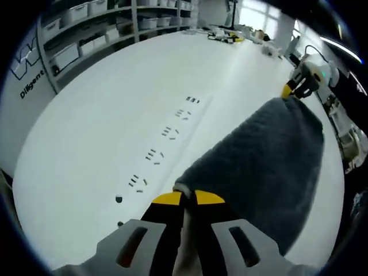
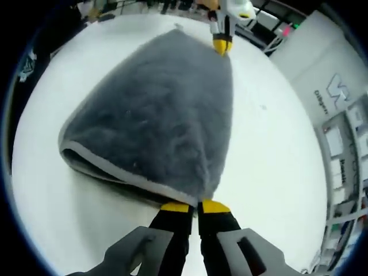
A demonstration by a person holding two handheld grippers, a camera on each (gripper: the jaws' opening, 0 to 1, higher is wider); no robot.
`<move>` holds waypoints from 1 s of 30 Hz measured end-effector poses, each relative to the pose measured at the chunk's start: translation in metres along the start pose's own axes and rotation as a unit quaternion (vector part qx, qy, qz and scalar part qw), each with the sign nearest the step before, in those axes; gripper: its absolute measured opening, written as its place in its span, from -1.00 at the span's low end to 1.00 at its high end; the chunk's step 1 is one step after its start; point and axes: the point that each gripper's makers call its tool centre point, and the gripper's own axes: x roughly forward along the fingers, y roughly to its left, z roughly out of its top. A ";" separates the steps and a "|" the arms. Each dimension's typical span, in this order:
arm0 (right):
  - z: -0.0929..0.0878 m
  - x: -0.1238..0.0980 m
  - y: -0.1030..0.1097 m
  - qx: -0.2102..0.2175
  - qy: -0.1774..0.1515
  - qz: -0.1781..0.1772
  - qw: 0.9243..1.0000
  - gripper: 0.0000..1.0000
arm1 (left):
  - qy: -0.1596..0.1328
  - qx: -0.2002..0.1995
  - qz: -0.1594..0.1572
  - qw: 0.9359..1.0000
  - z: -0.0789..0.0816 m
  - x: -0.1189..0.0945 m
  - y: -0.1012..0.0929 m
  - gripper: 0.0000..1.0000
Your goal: Open the folded towel by lifting each exposed corner and separating the folded layers until the towel lies flat within the target outline without major curled edges
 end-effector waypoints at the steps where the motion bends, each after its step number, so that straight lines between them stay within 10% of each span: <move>1: 0.001 -0.001 0.004 -0.001 0.001 -0.003 1.000 -1.00 | 0.003 0.005 0.000 1.000 0.001 0.000 0.003 -0.92; 30: 0.025 -0.029 0.101 0.056 0.042 -0.079 0.994 -1.00 | 0.061 0.155 0.031 0.986 0.026 0.012 -0.017 -0.93</move>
